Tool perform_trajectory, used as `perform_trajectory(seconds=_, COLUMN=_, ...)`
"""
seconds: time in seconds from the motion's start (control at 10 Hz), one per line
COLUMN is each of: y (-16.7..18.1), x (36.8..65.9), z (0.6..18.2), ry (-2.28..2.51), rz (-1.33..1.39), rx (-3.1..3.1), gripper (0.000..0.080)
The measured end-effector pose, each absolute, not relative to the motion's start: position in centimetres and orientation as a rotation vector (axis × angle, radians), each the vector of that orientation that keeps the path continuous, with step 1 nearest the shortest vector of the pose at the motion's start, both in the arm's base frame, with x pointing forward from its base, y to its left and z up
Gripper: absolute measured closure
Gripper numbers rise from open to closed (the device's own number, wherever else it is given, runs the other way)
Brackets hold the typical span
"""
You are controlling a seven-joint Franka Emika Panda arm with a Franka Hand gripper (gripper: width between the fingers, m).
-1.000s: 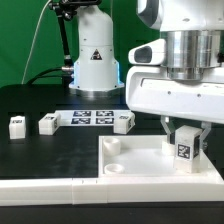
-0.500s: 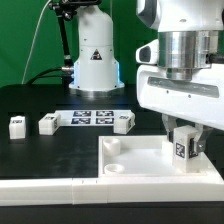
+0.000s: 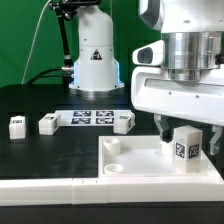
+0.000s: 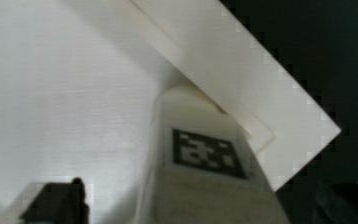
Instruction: Assemble one leg
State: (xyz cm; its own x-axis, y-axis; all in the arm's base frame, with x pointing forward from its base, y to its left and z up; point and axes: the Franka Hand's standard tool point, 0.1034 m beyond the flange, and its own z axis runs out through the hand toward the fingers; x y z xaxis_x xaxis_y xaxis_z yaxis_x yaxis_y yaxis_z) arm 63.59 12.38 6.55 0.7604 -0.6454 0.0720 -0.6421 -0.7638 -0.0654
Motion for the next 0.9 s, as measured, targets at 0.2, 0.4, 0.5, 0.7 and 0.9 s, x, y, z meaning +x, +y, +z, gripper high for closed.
perform_trajectory(seconds=0.2, y=11.79, x=63.72, z=6.57, ry=0.664, rz=-0.149, rx=-3.045, gripper=0.0151)
perform_trajectory(seconds=0.4, y=11.62, x=63.77, z=6.57, ry=0.401, rz=-0.156, rx=-3.102, gripper=0.0151)
perform_trajectory(seconds=0.5, y=11.64, x=63.8, z=6.6, ry=0.28, rz=-0.158, rx=-3.118, gripper=0.0151)
perform_trajectory(seconds=0.7, y=11.73, x=63.83, z=6.66, ry=0.075, rz=-0.162, rx=-3.142, gripper=0.0151)
perform_trajectory(seconds=0.9, y=11.77, x=63.87, z=6.69, ry=-0.116, rz=-0.165, rx=-3.158, gripper=0.0151)
